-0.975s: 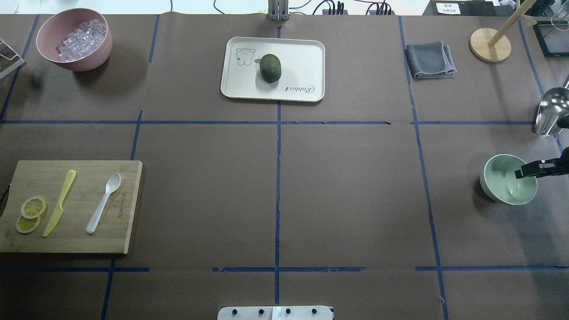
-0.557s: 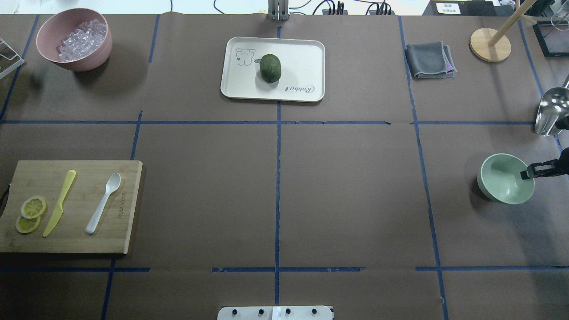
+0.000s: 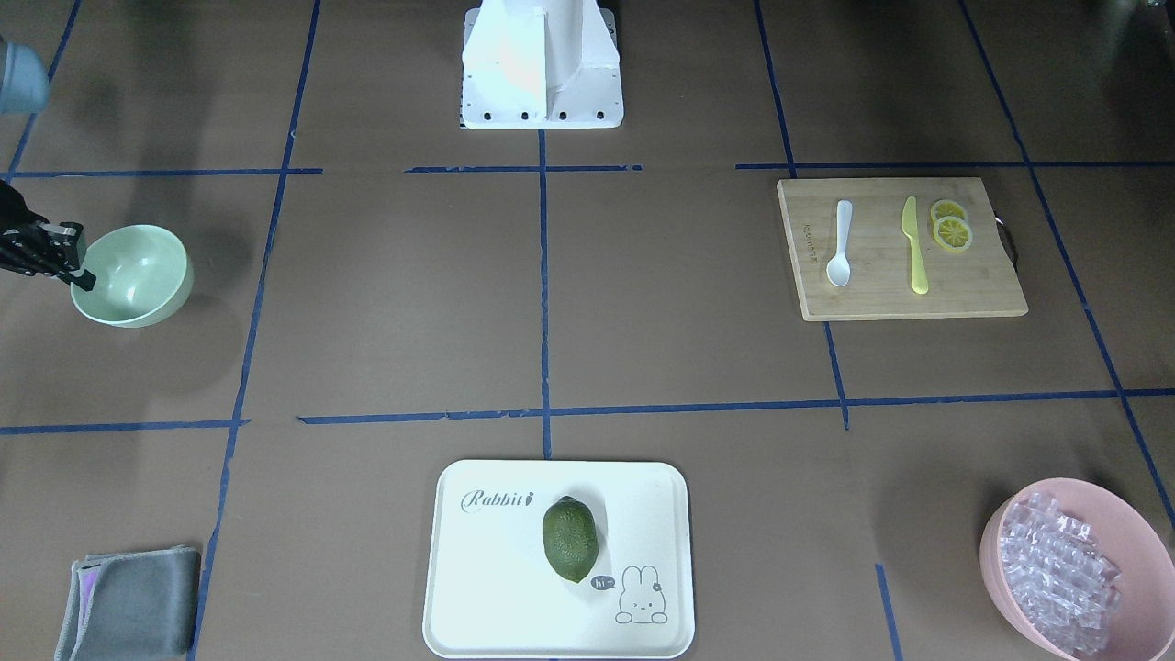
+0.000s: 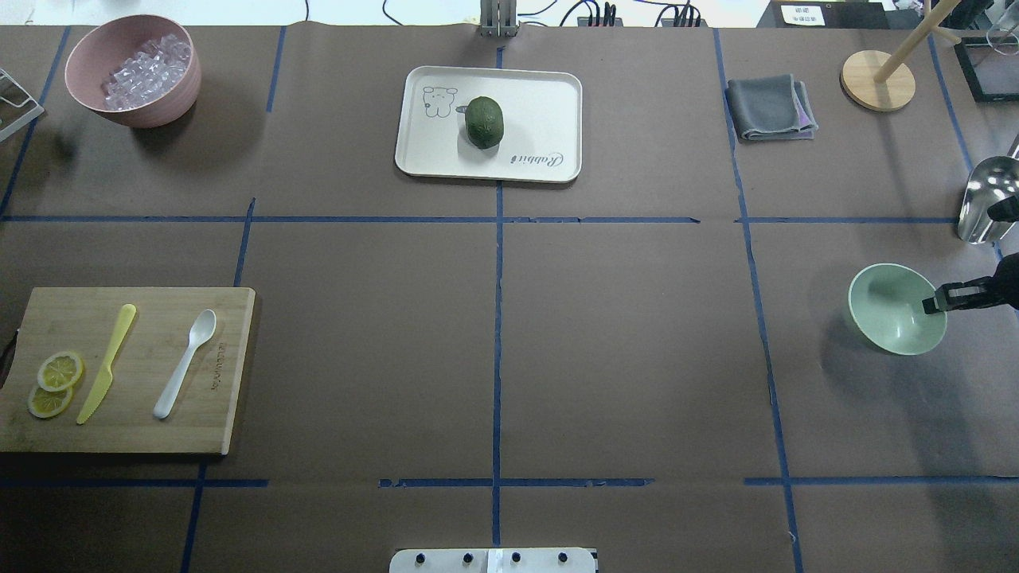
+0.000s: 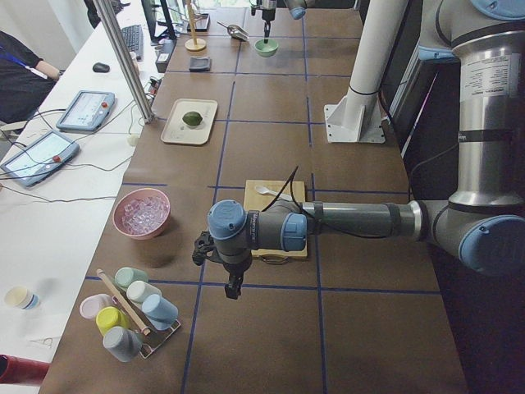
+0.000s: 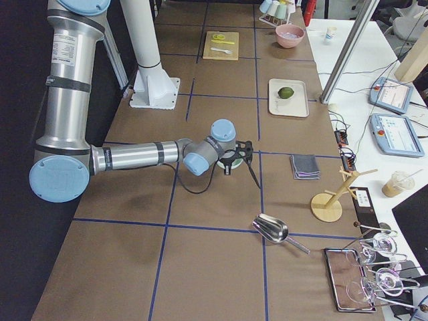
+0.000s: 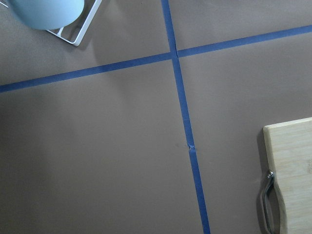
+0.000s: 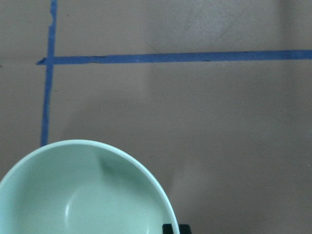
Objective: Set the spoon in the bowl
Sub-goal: 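Grasp the rim of the pale green bowl with the right gripper, then carry the bowl toward the table center and set it down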
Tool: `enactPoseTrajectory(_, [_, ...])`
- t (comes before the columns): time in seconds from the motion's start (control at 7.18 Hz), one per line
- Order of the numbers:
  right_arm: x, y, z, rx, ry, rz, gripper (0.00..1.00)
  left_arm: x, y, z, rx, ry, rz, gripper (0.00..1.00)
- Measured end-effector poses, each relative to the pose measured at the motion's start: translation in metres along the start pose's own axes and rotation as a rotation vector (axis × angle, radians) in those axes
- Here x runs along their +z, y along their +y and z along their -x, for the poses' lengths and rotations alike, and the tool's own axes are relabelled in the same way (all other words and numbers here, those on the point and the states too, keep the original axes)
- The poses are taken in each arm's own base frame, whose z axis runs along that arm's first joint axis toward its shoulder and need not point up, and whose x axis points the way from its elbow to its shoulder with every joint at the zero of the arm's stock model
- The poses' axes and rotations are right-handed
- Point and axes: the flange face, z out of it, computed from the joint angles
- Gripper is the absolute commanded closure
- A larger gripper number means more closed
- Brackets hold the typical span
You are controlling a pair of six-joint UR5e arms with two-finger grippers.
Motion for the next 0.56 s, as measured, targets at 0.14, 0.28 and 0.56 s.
enactPoseTrajectory(0.14, [-0.006, -0.011, 0.048, 0.044, -0.022, 0.0, 1.0, 0.0, 0.0, 0.0, 0.001, 0.0, -0.001, 0.0])
enactPoseTrajectory(0.28, [-0.002, -0.016, 0.093, 0.074, -0.045, -0.001, 1.0, 0.0, 0.0, 0.0, 0.002, 0.0, -0.001, 0.0])
enactPoseTrajectory(0.56, [0.026, -0.011, 0.198, 0.136, -0.054, -0.009, 1.0, 0.0, 0.0, 0.0, 0.001, 0.0, 0.0, 0.0])
